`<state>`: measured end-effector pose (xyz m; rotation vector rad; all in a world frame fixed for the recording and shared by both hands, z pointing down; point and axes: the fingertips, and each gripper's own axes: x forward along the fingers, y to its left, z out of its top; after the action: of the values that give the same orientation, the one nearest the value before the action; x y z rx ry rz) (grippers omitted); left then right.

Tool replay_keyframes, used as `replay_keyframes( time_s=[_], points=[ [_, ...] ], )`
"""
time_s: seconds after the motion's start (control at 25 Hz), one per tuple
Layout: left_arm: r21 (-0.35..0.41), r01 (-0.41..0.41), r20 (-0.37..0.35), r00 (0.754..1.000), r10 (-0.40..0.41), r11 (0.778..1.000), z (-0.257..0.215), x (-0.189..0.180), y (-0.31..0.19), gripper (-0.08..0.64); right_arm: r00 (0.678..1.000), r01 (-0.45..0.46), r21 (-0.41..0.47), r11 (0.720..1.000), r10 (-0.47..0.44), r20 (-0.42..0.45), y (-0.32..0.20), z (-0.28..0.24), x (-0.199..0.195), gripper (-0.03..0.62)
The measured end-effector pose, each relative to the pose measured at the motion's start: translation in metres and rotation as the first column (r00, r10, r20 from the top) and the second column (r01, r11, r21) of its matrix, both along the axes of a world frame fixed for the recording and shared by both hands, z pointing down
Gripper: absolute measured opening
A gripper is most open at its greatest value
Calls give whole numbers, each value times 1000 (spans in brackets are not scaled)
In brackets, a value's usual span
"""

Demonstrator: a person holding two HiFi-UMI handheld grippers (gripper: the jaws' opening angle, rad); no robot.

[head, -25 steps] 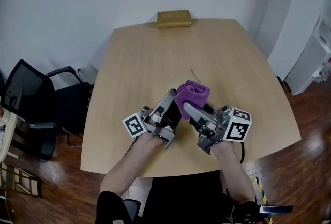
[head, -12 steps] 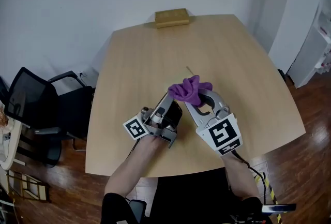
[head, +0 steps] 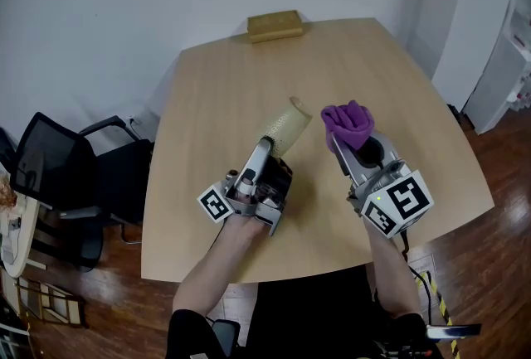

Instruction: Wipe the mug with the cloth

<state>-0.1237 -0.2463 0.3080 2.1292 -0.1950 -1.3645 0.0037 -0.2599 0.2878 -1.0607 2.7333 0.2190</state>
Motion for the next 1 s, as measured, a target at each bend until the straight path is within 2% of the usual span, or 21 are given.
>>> replay_keyframes(
  time_s=[0.08, 0.16, 0.32, 0.36, 0.48, 0.52, 0.56, 0.6, 0.68, 0.76, 0.8, 0.88, 0.96, 1.0],
  points=[
    [18, -26, -3, 1000, 26, 999, -4, 3, 4, 48, 998, -5, 48, 999, 8, -65, -3, -1, -11, 58],
    [41, -40, -3, 999, 41, 998, -7, 6, 9, 51, 986, 35, 74, 997, -22, -162, 1, 8, -35, 58],
    [72, -28, -19, 999, 29, 997, -11, 0, 11, 51, 951, 124, 74, 990, -97, -294, 25, 24, -70, 58],
    [76, -24, -23, 999, 25, 997, -12, -1, 11, 52, 935, 154, 75, 985, -120, -333, 31, 31, -78, 58],
    [86, -7, 3, 1000, 7, 996, -12, -2, 12, 49, 860, 267, 36, 963, -221, -461, 52, 52, -101, 58],
    [88, 0, 20, 1000, -1, 996, -11, -1, 12, 48, 857, 288, 19, 958, -248, -451, 55, 53, -102, 58],
    [90, 8, 37, 999, -11, 996, -10, 1, 12, 46, 879, 292, 12, 956, -264, -398, 56, 46, -98, 60],
    [93, 19, 58, 998, -24, 995, -9, 3, 11, 46, 914, 279, 20, 960, -259, -313, 53, 31, -88, 60],
    [107, 50, 123, 990, -63, 993, -7, 9, 10, 45, 973, 184, 70, 980, -171, -153, 40, -6, -55, 60],
    [130, 82, 205, 973, -108, 988, -5, 17, 9, 46, 995, 55, 100, 993, -47, -86, 23, -33, -25, 60],
    [148, 91, 244, 961, -126, 985, -5, 23, 10, 46, 996, 14, 96, 995, -6, -86, 17, -37, -19, 60],
    [196, 101, 327, 931, -162, 975, -3, 35, 14, 46, 991, -5, 56, 998, 12, -136, 7, -28, -25, 60],
    [238, 106, 401, 894, -197, 965, 0, 46, 18, 52, 983, 41, 7, 999, -39, -181, 7, -12, -43, 60],
    [250, 108, 425, 881, -209, 962, 1, 49, 18, 54, 981, 83, -20, 996, -86, -176, 11, -6, -52, 60]
  ],
)
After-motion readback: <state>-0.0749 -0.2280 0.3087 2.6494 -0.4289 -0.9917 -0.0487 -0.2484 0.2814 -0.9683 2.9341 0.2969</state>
